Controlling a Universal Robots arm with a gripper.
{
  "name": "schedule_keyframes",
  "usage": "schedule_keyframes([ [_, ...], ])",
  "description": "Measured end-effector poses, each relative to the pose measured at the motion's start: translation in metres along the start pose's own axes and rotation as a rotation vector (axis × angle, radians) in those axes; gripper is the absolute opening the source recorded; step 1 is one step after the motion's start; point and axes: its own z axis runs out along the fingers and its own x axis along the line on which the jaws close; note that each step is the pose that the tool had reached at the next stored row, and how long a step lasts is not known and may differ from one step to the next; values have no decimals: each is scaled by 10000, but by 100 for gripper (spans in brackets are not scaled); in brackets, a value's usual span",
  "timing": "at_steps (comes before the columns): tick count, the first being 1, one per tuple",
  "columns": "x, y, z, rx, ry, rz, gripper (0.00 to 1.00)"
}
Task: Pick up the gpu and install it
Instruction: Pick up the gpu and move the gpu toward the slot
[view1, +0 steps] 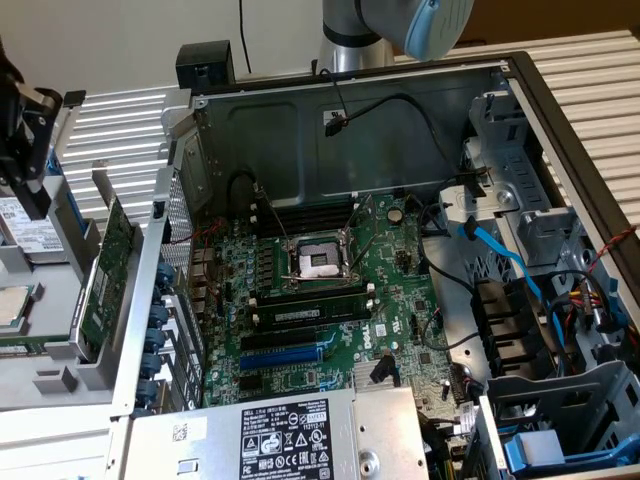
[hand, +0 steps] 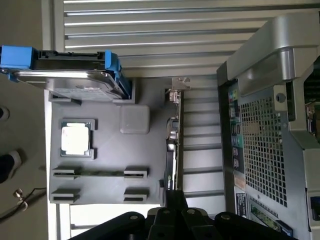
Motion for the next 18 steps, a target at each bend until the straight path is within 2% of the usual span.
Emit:
schedule_keyframes([
  [6,-3,5,66,-175,5,6,11],
  [11,-1,2,115,-248,1,9,12],
  [12,-1,2,123,-255,1,9,18],
  [13,-1,1,132,-261,0,10,18],
  [15,0,0,149,-268,1,10,30],
  [17,1,-1,167,-275,2,10,30],
  [18,1,-1,179,-280,0,10,37],
])
